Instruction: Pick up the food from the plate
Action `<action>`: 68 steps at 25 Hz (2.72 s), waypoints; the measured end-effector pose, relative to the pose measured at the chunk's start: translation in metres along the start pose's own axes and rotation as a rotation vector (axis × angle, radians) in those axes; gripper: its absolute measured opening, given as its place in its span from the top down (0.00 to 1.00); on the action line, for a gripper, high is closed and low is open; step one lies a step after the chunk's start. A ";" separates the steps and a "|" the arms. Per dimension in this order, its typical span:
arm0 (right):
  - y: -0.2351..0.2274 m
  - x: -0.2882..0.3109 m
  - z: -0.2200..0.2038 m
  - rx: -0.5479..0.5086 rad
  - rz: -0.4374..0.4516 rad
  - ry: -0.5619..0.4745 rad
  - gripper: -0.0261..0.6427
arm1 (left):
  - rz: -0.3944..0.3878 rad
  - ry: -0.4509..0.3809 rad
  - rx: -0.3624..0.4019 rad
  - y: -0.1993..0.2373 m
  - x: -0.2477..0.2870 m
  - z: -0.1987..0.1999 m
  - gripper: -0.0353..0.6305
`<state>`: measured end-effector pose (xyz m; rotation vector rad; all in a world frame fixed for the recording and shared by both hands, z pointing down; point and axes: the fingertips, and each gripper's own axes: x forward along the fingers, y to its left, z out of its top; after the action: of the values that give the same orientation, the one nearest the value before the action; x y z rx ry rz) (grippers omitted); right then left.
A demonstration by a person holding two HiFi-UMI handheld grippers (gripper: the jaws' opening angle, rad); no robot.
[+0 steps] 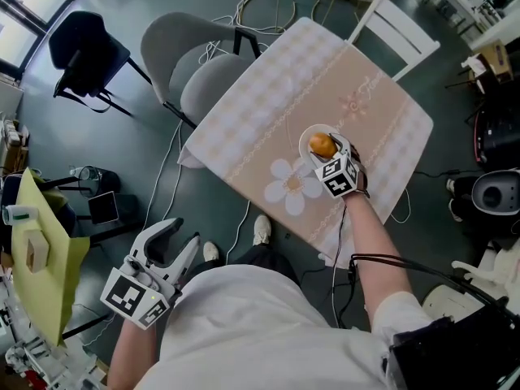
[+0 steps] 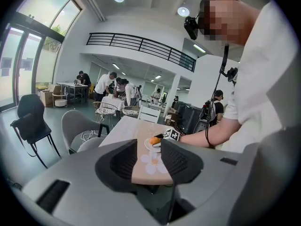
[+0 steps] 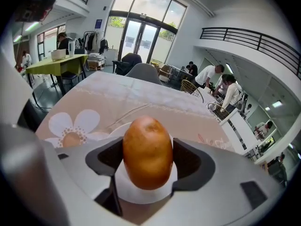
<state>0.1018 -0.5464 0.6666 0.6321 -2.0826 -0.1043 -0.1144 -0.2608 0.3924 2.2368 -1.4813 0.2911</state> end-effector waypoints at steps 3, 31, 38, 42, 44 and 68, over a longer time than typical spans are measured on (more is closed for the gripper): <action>0.003 -0.017 0.006 0.049 -0.006 -0.016 0.46 | -0.031 -0.013 0.007 0.000 -0.001 0.001 0.71; 0.219 -0.276 0.149 0.212 -0.188 -0.288 0.46 | -0.388 -0.100 0.082 -0.003 -0.132 -0.054 0.71; 0.270 -0.324 0.172 0.210 -0.206 -0.335 0.46 | -0.445 -0.109 0.090 -0.010 -0.159 -0.064 0.71; 0.291 -0.345 0.178 0.207 -0.214 -0.347 0.46 | -0.475 -0.118 0.098 -0.018 -0.169 -0.066 0.71; 0.302 -0.352 0.180 0.211 -0.211 -0.355 0.46 | -0.478 -0.123 0.099 -0.020 -0.173 -0.068 0.71; 0.349 -0.363 0.205 0.166 -0.172 -0.378 0.46 | -0.439 -0.122 0.102 -0.002 -0.202 -0.083 0.71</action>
<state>-0.0422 -0.1070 0.3817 0.9524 -2.4127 -0.1599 -0.1886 -0.0552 0.3831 2.6248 -1.0072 0.0932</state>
